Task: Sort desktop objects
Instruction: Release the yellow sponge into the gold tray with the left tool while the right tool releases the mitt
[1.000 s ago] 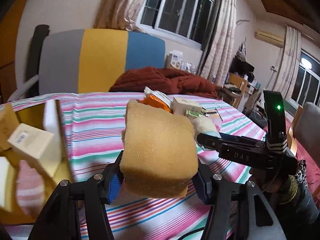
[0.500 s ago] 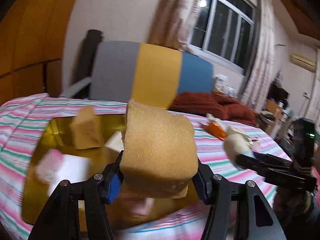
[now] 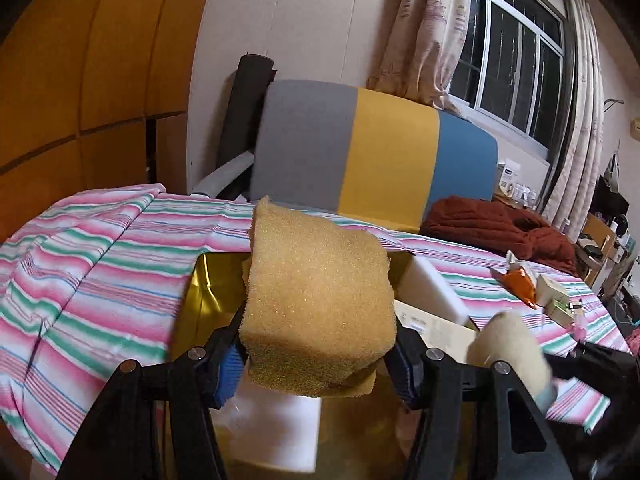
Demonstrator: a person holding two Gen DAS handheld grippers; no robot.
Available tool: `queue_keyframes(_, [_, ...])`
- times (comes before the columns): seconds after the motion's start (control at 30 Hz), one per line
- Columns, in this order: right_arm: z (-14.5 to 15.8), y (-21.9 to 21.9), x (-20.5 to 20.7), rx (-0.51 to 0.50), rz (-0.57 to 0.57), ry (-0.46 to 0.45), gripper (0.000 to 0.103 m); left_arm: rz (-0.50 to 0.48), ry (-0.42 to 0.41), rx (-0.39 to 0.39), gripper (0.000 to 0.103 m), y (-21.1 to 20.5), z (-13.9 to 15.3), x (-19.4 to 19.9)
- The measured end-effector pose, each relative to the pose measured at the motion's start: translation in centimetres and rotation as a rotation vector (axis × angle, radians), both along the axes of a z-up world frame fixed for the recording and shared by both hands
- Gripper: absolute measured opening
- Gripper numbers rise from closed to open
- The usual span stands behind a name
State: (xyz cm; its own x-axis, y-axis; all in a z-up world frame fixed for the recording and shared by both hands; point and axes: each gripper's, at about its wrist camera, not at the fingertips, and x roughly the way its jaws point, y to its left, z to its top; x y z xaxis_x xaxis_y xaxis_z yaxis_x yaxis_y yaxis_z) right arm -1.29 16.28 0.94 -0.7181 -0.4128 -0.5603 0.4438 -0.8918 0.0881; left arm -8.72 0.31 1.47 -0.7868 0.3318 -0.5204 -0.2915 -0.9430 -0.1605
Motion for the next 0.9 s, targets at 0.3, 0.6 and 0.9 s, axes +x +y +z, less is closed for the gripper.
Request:
queue_keyframes(0.3, [-2.7, -2.8, -2.9, -0.028, 0.061, -0.104, 0.064, 0.012, -0.075, 0.052, 0.071, -1.8, -1.3, -2.5])
queue_keyframes(0.6, [-3.3, -0.6, -2.1, -0.093, 0.016, -0.118, 0.066, 0.044, -0.029, 0.09, 0.077, -3.6, -0.7, -1.0])
queue_keyframes(0.9, [-3.7, 8.2, 0.4, -0.217, -0.207, -0.116, 0.074, -0.083, 0.084, 0.085, 0.077, 0.1, 2.3, 4.0])
